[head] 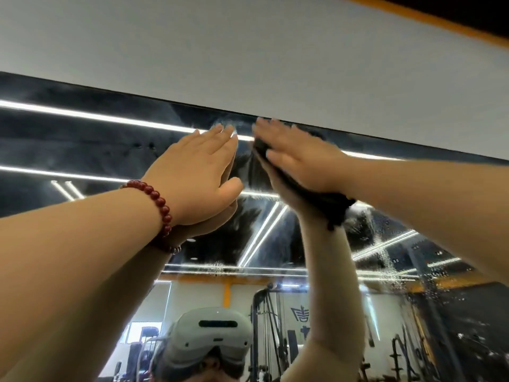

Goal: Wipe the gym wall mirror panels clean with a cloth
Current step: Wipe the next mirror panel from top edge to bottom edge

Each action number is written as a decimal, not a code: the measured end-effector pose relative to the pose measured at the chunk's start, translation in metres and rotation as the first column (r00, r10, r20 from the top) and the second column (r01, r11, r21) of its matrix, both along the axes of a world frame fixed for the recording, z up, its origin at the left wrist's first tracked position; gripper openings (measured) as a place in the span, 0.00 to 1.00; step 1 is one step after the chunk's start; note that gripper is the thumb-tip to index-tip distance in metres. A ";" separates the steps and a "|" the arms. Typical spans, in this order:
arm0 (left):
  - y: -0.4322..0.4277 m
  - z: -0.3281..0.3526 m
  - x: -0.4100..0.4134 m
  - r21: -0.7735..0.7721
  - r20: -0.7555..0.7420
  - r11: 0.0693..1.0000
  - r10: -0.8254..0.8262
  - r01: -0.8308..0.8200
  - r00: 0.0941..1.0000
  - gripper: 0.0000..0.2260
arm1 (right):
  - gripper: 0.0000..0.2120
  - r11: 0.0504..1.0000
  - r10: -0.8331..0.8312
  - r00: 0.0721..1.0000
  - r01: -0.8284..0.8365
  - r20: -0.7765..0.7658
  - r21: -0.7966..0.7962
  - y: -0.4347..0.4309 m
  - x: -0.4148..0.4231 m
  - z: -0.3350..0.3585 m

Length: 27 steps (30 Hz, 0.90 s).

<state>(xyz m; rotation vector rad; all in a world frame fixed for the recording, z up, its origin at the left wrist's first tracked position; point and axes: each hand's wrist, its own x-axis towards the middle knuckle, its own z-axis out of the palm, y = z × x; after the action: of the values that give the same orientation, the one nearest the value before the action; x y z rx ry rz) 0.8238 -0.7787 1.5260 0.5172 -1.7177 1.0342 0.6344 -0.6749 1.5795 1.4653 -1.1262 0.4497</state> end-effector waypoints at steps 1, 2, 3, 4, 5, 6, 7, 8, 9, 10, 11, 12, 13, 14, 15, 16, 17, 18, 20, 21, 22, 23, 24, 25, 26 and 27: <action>0.001 -0.001 0.000 -0.001 -0.017 1.000 -0.013 0.013 1.000 0.38 | 0.25 0.999 0.003 0.996 0.001 0.084 -0.043 -0.003 0.008 0.017; 0.001 -0.003 -0.001 0.003 -0.037 1.000 -0.023 0.023 0.999 0.37 | 0.25 0.997 0.000 0.991 0.011 0.136 -0.076 -0.007 0.014 0.031; 0.000 -0.004 0.000 0.006 -0.059 0.999 -0.035 0.035 0.998 0.37 | 0.25 0.995 -0.002 0.989 0.018 0.149 -0.102 -0.012 0.018 0.039; 0.000 -0.004 0.000 0.008 -0.075 0.999 -0.045 0.046 0.996 0.37 | 0.25 0.993 0.001 0.992 0.013 0.127 -0.114 -0.017 0.021 0.042; 0.000 -0.004 0.001 0.009 -0.083 0.998 -0.054 0.055 0.995 0.37 | 0.25 0.995 0.014 0.996 -0.004 0.090 -0.104 -0.020 0.022 0.038; 0.000 -0.004 0.001 0.010 -0.084 0.998 -0.063 0.064 0.994 0.37 | 0.25 0.997 0.027 0.999 -0.024 0.045 -0.077 -0.020 0.021 0.027; 0.000 -0.004 0.001 0.010 -0.084 0.997 -0.077 0.078 0.993 0.37 | 0.25 0.998 0.039 0.999 -0.039 -0.012 -0.046 -0.018 0.018 0.011; 0.000 -0.004 0.001 0.017 -0.085 0.995 -0.096 0.098 0.992 0.37 | 0.25 0.999 0.052 0.995 -0.053 -0.085 -0.009 -0.013 0.013 -0.010; 0.000 -0.004 0.002 0.030 -0.084 0.993 -0.113 0.116 0.990 0.37 | 0.24 0.998 0.060 0.985 -0.054 -0.163 0.037 -0.007 0.004 -0.032; 0.001 -0.004 0.003 0.045 -0.076 0.991 -0.120 0.124 0.990 0.37 | 0.24 0.996 0.057 0.971 -0.039 -0.234 0.082 -0.001 -0.005 -0.055; 0.002 -0.006 0.004 0.059 -0.061 0.991 -0.119 0.123 0.991 0.37 | 0.25 0.993 0.049 0.954 -0.016 -0.296 0.113 0.004 -0.015 -0.075; 0.003 -0.009 0.003 0.068 -0.047 0.991 -0.110 0.113 0.993 0.37 | 0.25 0.991 0.038 0.938 0.009 -0.345 0.136 0.008 -0.023 -0.086; 0.004 -0.014 0.002 0.074 -0.034 0.993 -0.095 0.097 0.995 0.37 | 0.25 0.987 0.027 0.931 0.032 -0.365 0.155 0.010 -0.029 -0.089; 0.004 -0.022 -0.002 0.073 -0.029 0.994 -0.078 0.080 0.997 0.37 | 0.25 0.984 0.008 0.937 0.054 -0.350 0.168 0.011 -0.030 -0.086; 0.005 -0.031 -0.007 0.065 -0.030 0.996 -0.063 0.064 0.998 0.37 | 0.25 0.986 -0.005 0.955 0.055 -0.298 0.160 0.011 -0.028 -0.074; 0.006 -0.040 -0.013 0.055 -0.025 0.997 -0.049 0.050 0.998 0.37 | 0.25 0.992 0.002 0.978 0.025 -0.211 0.125 0.010 -0.026 -0.057; 0.006 -0.049 -0.018 0.044 -0.015 0.998 -0.043 0.043 0.999 0.37 | 0.25 0.998 0.016 0.995 -0.010 -0.099 0.064 0.009 -0.023 -0.037; 0.006 -0.056 -0.022 0.037 -0.005 0.998 -0.044 0.044 0.999 0.36 | 0.24 1.000 0.021 1.000 -0.020 0.020 -0.008 0.008 -0.020 -0.019; 0.006 -0.061 -0.023 0.041 -0.017 0.997 -0.064 0.064 0.998 0.36 | 0.24 0.992 0.029 0.985 -0.007 0.172 -0.126 0.005 -0.018 0.000; 0.006 -0.061 -0.022 0.039 -0.024 0.997 -0.072 0.073 0.997 0.36 | 0.25 0.989 0.036 0.983 -0.009 0.179 -0.145 0.002 -0.017 -0.002; 0.006 -0.060 -0.022 0.026 -0.025 0.997 -0.072 0.073 0.997 0.36 | 0.25 0.991 0.058 0.987 -0.039 0.153 -0.127 0.001 -0.016 -0.013; 0.005 -0.060 -0.022 0.007 -0.024 0.998 -0.067 0.067 0.997 0.37 | 0.26 0.993 0.086 0.992 -0.078 0.095 -0.091 0.001 -0.017 -0.030; 0.003 -0.060 -0.023 -0.007 -0.024 0.998 -0.059 0.059 0.998 0.38 | 0.28 0.993 0.106 0.994 -0.105 0.011 -0.046 0.002 -0.016 -0.051; 0.003 -0.061 -0.023 -0.013 -0.024 0.999 -0.052 0.052 0.998 0.39 | 0.29 0.994 0.112 0.991 -0.111 -0.074 0.016 0.002 -0.017 -0.075; 0.002 -0.062 -0.023 -0.016 -0.019 0.999 -0.043 0.043 0.999 0.39 | 0.28 0.992 0.106 0.983 -0.094 -0.153 0.079 0.003 -0.022 -0.095; 0.002 -0.062 -0.024 -0.018 -0.012 0.999 -0.034 0.033 0.999 0.39 | 0.27 0.990 0.092 0.975 -0.068 -0.202 0.124 0.006 -0.028 -0.108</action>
<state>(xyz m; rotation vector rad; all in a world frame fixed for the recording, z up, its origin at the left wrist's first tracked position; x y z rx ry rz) 0.8002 -0.7763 1.4640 0.4806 -1.6996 1.0201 0.6069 -0.6688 1.4719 1.6242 -0.9426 0.2825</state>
